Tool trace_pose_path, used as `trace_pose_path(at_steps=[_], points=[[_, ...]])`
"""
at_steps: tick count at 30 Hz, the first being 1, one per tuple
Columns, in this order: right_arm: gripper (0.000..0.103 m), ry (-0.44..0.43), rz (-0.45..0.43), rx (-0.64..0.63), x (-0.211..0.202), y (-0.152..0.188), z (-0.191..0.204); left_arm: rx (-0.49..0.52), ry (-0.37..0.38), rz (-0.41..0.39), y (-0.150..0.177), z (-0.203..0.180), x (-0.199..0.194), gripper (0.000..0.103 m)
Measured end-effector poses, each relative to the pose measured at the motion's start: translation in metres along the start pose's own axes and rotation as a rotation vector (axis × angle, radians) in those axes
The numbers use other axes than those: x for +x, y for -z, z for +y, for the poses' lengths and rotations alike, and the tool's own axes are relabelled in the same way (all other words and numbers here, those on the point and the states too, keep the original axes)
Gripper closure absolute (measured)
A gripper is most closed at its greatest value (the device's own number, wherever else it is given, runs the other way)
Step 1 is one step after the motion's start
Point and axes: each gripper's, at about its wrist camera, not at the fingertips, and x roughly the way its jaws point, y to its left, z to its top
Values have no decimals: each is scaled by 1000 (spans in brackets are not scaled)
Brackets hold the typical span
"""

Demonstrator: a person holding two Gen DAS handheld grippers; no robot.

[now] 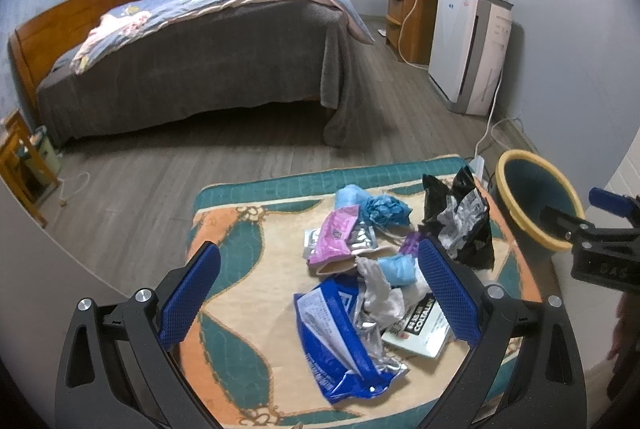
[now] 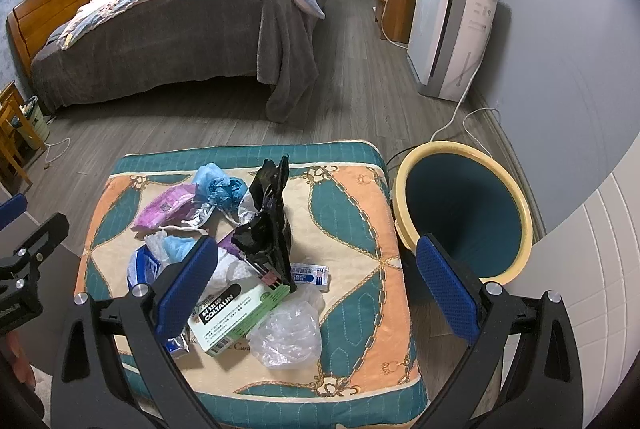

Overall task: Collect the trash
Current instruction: 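Grasp the pink wrapper with the left tool while the right tool grasps the black bag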

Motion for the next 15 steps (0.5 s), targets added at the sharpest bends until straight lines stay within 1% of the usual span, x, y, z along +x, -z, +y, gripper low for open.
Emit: trace_pose_path(at_steps=[4,6,8,10,12,15], points=[[6,36,-47,1,6,-11,0,1,-45,-43,-7,8,9,5],[6,-3,0,-14,17,-17,4,10,-66,-40,-13,13,17,5],[6,-4,38,10,31,-22,5,11,-75,-34,-19,18,26,5],[6,-28,58,30,43,-27,6,1,-77,-17,-23,26,39,5],[6,-37,83,31,57,-29,10,-14,-68,19,-27,32,51,5],[6,-42,120,23,75,-28,16,-8,-68,86,-26,34,74,5]])
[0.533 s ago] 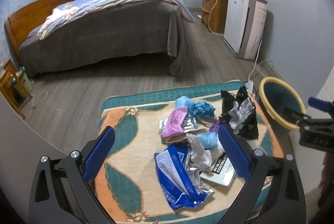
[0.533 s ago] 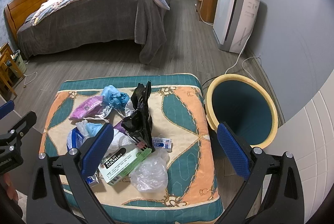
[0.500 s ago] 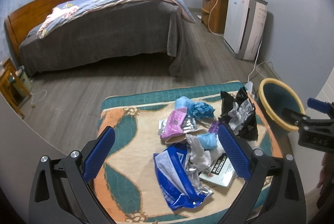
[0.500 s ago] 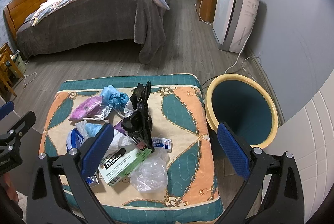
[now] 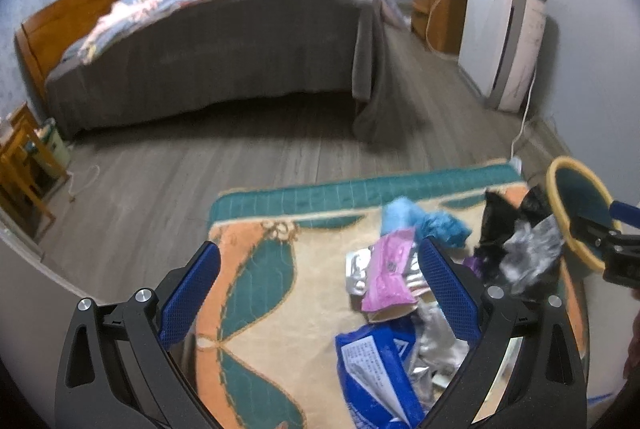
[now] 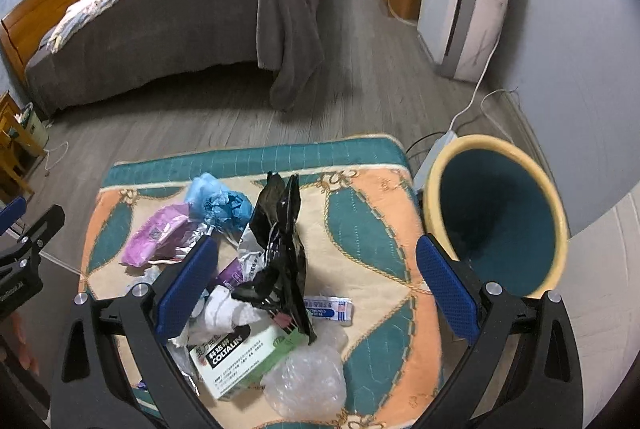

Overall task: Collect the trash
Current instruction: 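Grasp the pink wrapper with the left tool while the right tool grasps the black bag, then carry both items to the yellow bin and open both tools to drop them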

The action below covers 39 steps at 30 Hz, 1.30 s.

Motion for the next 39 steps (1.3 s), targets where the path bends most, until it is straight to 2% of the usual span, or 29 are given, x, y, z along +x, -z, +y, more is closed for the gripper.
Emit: trace_pose_path(at_steps=[3,5,10,12,16,19,21,22,28,32,39], points=[[6,-30,45,7,18,-1,3,44,25,72,5,-6,24,5],[7,-41,62,9,26,-1,5,68,41,87,8,-14,34,7],[22,-98,116,22,43,1,8,79,101,160,13,-27,67,10],[30,-124,142,15,48,3,11,88,126,187,14,-32,77,29],[42,-162,179,6,52,5,12,76,170,236,16,-40,94,38],[59,-170,195,-6,55,6,13,77,191,259,19,-43,100,51],[73,-178,199,-11,55,7,13,75,198,261,20,-43,100,66],[73,-178,196,-14,54,6,13,77,199,262,21,-44,99,66],[77,-188,145,7,35,-4,4,106,181,200,17,-47,83,68],[77,-210,91,38,13,-15,-10,111,169,119,7,-49,61,68],[77,-185,17,96,-17,-28,-59,127,185,2,-16,-70,29,68]])
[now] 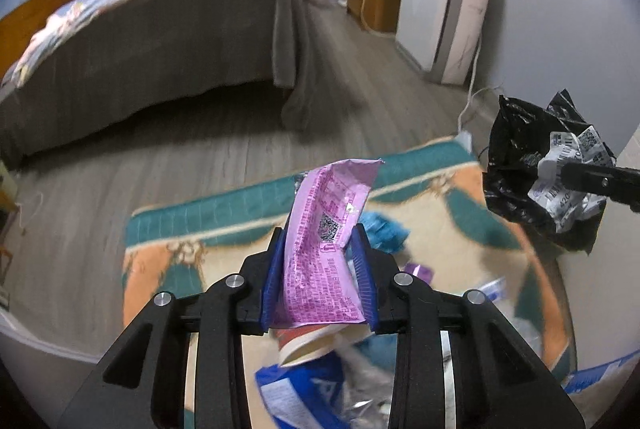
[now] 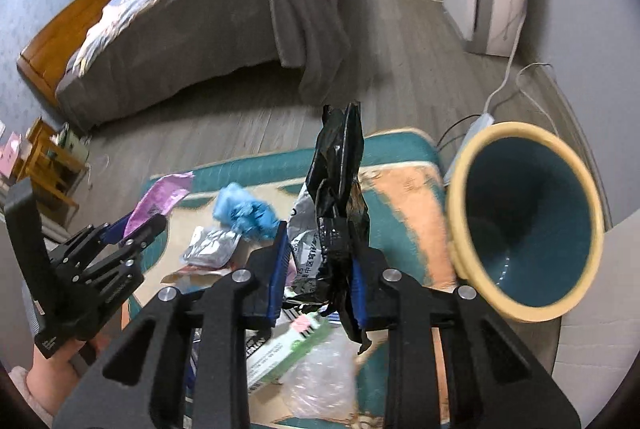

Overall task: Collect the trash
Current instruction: 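Carry both items to the yellow bin and open both tools to drop them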

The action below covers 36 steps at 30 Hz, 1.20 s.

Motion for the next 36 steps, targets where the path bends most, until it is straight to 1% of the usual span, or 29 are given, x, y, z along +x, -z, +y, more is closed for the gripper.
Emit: trace_pose_path(at_steps=[4,9,13,16,20,26,33,36], points=[[77,48,-61,15,-27,-10,-35,19,30,-36,-10,-19,-7,68],[77,160,-146,18,-56,-15,-82,61,67,-52,-17,-50,-9,68],[77,202,-182,55,-71,-19,-120,113,87,-63,-19,-77,-8,68],[77,231,-192,100,-76,-20,-151,151,103,-78,-19,-98,-9,68],[77,262,-171,160,-69,-16,-182,180,127,-65,-20,-129,-3,68],[77,257,-112,247,-50,-10,-216,206,179,-36,-29,-181,12,68],[76,208,-36,313,-27,0,-230,296,204,10,-37,-238,43,67],[76,206,-25,314,-25,1,-232,326,221,31,-38,-258,57,67]])
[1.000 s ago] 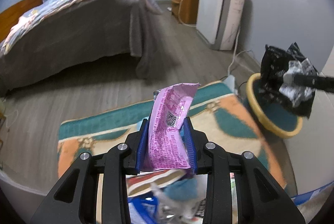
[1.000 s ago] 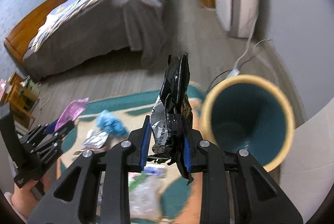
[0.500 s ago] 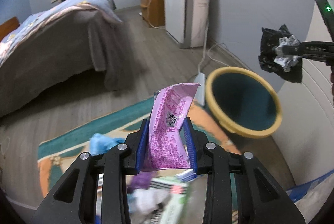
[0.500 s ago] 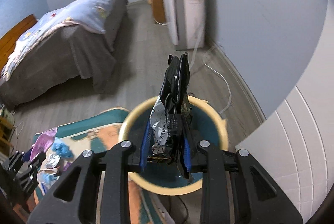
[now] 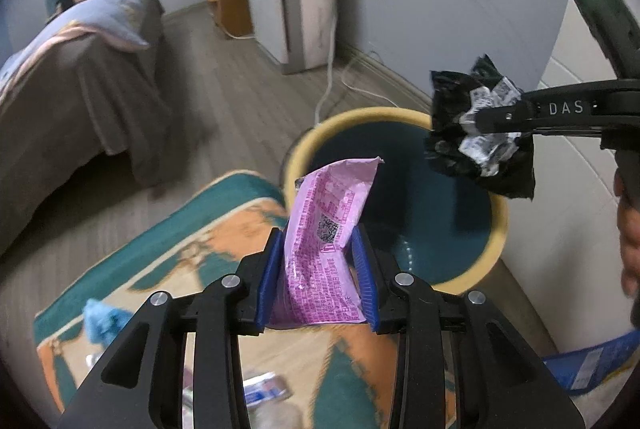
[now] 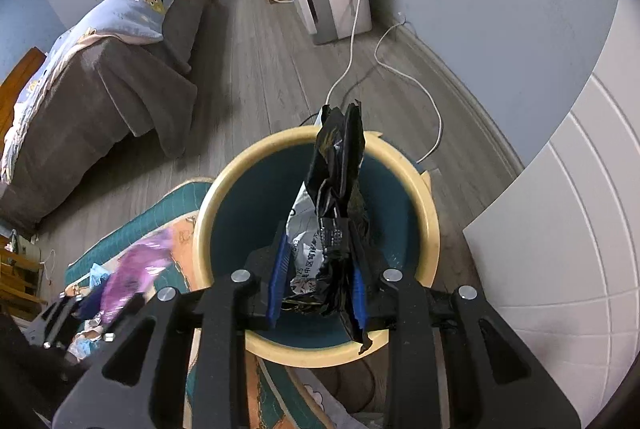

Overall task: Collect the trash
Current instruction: 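Carry both items to the yellow bin and open both tools to drop them, then move both tools back over the cushion toward the remaining trash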

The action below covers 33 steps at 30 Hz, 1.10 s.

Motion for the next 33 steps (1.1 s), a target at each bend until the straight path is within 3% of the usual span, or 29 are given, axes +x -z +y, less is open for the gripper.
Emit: trace_pose_path(at_steps=[4,7,13,15,21,33], points=[[75,-16,1,22,1,-2,-2,35,-4,6,-8,-16,17,64],[67,-17,-3,32,3,-4,-3,37,-7,6,-11,-22,23,48],[38,-1,-22,43,2,-7,-4,44,-23,-8,-8,-23,21,21],[23,6,-34,41,0,-7,-1,31,-44,-10,-5,-20,20,12],[6,34,-43,20,-2,-7,4,2,-71,-2,2,-5,14,10],[6,52,-40,-16,-15,-5,42,-82,-74,-32,17,37,-33,8]])
